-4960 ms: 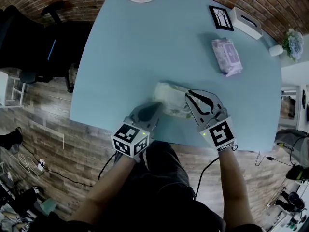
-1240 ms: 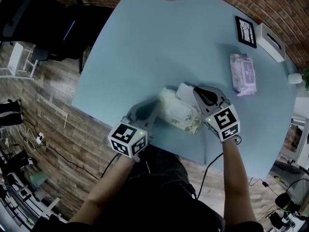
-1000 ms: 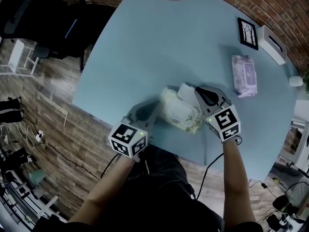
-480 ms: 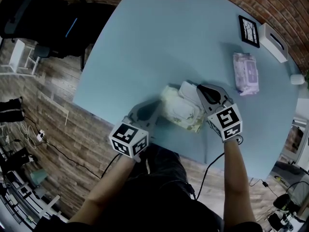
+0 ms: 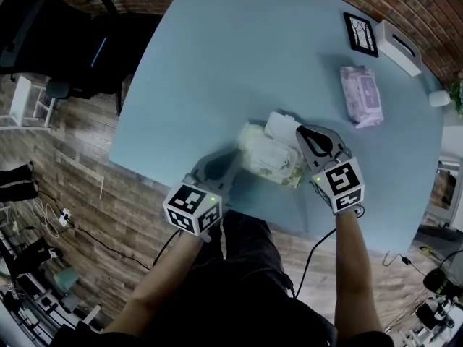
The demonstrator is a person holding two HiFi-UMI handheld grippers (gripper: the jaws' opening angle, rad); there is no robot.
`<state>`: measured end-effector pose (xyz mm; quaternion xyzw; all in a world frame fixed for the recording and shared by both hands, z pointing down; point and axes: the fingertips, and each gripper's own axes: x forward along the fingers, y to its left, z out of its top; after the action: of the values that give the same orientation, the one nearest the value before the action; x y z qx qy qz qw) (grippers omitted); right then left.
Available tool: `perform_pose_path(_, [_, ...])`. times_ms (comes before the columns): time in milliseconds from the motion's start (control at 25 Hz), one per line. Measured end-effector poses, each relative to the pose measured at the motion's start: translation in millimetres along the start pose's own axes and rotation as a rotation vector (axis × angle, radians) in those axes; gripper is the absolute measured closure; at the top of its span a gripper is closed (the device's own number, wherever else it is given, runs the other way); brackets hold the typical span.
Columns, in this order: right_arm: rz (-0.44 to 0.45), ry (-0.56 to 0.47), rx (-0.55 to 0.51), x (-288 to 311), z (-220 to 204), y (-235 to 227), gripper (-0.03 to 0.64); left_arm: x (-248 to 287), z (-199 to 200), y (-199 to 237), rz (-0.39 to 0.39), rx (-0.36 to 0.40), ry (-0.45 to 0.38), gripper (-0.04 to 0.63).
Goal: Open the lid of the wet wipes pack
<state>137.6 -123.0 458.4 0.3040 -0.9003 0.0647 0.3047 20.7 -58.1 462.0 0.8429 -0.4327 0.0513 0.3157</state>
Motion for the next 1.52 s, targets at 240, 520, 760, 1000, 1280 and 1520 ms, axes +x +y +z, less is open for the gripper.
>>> perform_pose_path(240, [-0.091,-0.032,0.023,-24,11,10,0.588,-6,5,-7,-0.066,0.039,0.013,0.583])
perform_pose_path(520, [-0.196,-0.103,0.104,-47,22,31,0.589,-18,7,-12,-0.138,0.079,0.022,0.583])
perform_pose_path(760, [-0.24,-0.148,0.187,-60,24,62,0.589,-27,3,-21,-0.205,0.097,0.032,0.583])
perform_pose_path(1000, [-0.296,-0.185,0.235,-71,29,96,0.589,-37,0,-31,-0.271,0.116,0.031,0.583])
perform_pose_path(1280, [-0.353,-0.207,0.261,-84,32,129,0.589,-51,-1,-40,-0.322,0.144,0.013,0.583])
perform_pose_path(1520, [-0.382,-0.235,0.285,-93,37,147,0.589,-64,-3,-48,-0.351,0.16,-0.003,0.583])
